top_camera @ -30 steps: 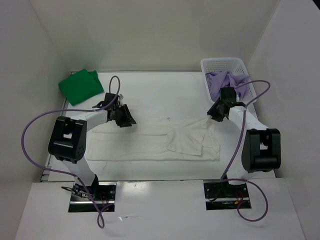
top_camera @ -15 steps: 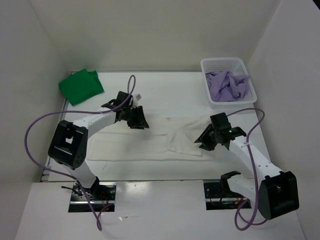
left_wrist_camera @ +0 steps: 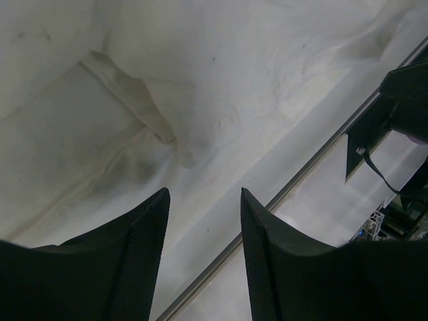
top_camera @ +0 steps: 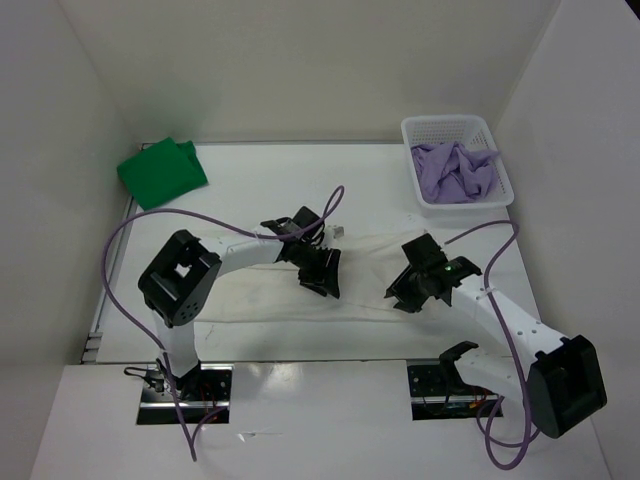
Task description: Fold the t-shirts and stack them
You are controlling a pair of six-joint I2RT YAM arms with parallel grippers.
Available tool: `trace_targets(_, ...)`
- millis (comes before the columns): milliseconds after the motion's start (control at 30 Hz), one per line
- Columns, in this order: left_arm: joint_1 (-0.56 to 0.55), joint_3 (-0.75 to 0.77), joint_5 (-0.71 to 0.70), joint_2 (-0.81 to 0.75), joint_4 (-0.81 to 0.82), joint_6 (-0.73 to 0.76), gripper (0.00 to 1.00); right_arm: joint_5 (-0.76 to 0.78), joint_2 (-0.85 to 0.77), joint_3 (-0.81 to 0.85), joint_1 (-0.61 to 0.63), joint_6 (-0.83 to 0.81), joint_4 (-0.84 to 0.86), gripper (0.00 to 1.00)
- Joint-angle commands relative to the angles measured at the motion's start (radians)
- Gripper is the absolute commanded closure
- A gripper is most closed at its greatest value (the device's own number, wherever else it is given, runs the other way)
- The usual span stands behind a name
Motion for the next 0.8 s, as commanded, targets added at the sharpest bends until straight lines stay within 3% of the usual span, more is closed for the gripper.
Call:
trace_targets(0, -0.003, 0.037, 0.007, 0.028, 0.01, 0.004, 0.46, 0.07, 0.0, -0.002, 0.011, 0.051, -0.003, 0.58)
trace_targets(367, -0.003, 0.088, -0.043, 0.071, -0.021, -0.059, 0.48, 0.05, 0.075, 0.101, -0.004, -0.094, 0.143, 0.58)
trace_targets(767, -0.003, 0.075, -0.034, 0.098, 0.022, -0.155, 0.53, 0.092, 0.102, 0.131, -0.082, -0.186, 0.095, 0.61)
